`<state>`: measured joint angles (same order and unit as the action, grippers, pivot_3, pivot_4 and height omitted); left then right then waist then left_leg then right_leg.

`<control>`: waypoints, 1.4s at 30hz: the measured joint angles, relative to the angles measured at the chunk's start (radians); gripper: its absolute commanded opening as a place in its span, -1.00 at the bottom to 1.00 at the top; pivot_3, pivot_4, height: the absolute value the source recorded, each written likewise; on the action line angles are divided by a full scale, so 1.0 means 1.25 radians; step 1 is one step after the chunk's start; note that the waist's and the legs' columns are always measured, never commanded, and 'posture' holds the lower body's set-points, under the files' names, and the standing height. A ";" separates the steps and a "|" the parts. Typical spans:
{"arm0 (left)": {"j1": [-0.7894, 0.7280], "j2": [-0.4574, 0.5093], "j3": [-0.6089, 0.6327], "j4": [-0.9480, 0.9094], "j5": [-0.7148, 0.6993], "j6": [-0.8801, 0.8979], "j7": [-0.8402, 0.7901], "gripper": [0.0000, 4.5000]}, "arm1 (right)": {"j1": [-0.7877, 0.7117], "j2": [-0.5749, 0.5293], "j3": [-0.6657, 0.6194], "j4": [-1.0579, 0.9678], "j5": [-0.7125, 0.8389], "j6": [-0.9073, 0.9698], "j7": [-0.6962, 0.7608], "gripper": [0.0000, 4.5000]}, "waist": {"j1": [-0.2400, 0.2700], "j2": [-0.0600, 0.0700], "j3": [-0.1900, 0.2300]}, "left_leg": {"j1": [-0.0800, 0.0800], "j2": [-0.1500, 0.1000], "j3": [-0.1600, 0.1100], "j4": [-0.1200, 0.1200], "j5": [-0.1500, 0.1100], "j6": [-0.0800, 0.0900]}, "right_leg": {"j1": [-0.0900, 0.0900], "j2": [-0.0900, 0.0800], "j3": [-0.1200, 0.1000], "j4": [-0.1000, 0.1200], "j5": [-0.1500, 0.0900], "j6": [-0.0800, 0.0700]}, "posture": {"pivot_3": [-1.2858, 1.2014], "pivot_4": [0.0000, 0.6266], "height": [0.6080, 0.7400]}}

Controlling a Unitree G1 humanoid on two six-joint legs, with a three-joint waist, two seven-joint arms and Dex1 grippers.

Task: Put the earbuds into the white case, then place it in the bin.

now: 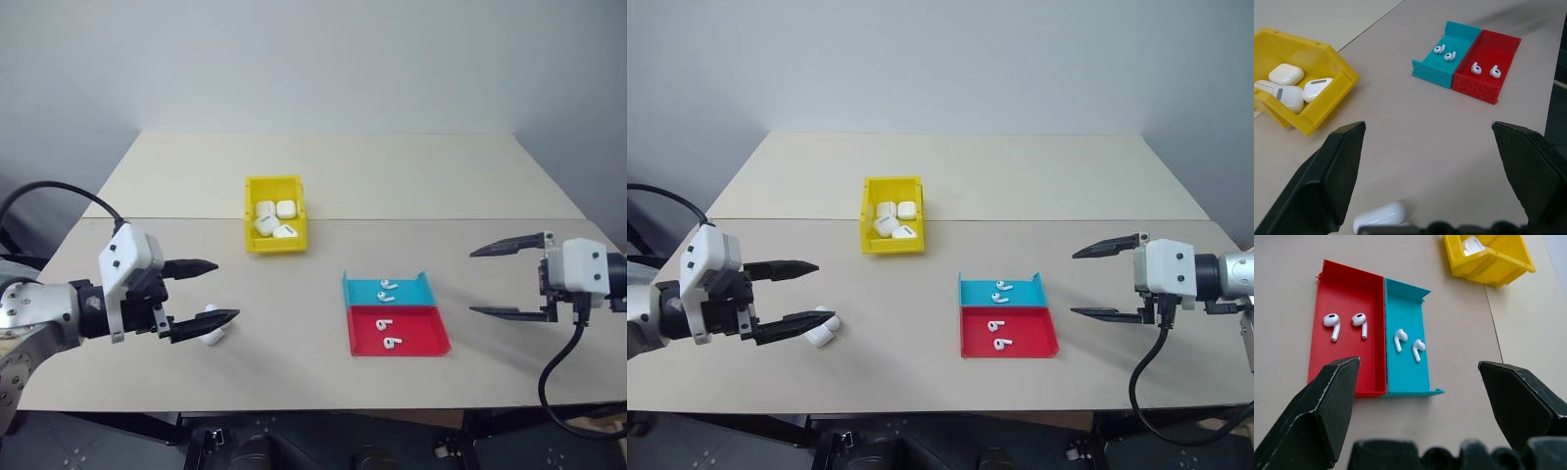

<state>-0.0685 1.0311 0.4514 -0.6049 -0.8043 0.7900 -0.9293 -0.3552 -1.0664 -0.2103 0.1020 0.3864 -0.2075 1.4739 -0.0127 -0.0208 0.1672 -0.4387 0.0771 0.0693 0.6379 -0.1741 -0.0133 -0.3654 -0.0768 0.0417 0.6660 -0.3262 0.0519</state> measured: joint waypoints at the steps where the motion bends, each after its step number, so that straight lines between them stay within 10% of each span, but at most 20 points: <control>1: 0.003 0.005 0.000 -0.002 0.000 0.000 0.000 1.00 | -0.001 0.000 0.000 0.000 0.000 0.000 0.001 1.00 | 0.000 0.000 0.000 | 0.000 0.000 0.000 0.000 0.000 0.000 | 0.000 0.000 0.000 0.000 0.000 0.000 | 0.03 -0.52 1.00; 14: -0.001 -0.001 -0.003 -0.116 0.008 0.119 0.212 1.00 | -0.025 0.000 0.026 0.023 -0.003 0.001 0.016 1.00 | 0.000 0.000 0.000 | 0.000 0.000 0.000 0.000 0.000 0.000 | 0.000 0.000 0.000 0.000 0.000 0.000 | 0.03 -0.52 1.00; 28: -0.314 -0.228 -0.154 -0.176 -0.205 0.657 0.870 1.00 | -0.068 -0.009 0.070 0.057 -0.028 0.037 0.021 1.00 | 0.002 0.000 0.000 | 0.003 -0.001 -0.005 0.002 0.000 0.000 | 0.006 0.000 0.000 0.000 0.000 0.000 | 0.03 -0.52 1.00; 38: -0.322 0.276 -0.312 -0.024 -0.739 0.555 1.091 1.00 | -0.084 -0.009 0.098 0.059 -0.041 0.075 0.024 1.00 | -0.001 -0.002 0.001 | 0.011 -0.001 -0.004 -0.002 0.000 -0.001 | 0.010 -0.002 0.001 -0.001 0.000 0.000 | 0.03 -0.52 1.00; 42: -0.357 0.360 -0.405 0.017 -0.867 0.482 1.098 1.00 | -0.084 -0.009 0.101 0.059 -0.042 0.088 0.025 1.00 | 0.008 -0.002 0.001 | 0.012 -0.002 -0.001 -0.003 0.000 -0.001 | 0.010 -0.001 0.001 -0.001 0.000 -0.001 | 0.03 -0.52 1.00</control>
<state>-0.5150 1.4816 -0.0554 -0.5834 -1.8876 1.3928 0.4432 -0.4601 -1.0775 -0.0842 0.1764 0.3343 -0.0980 1.5049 -0.0027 -0.0230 0.1690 -0.4242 0.0751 0.0686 0.6339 -0.1738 -0.0147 -0.3522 -0.0784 0.0424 0.6645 -0.3265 0.0510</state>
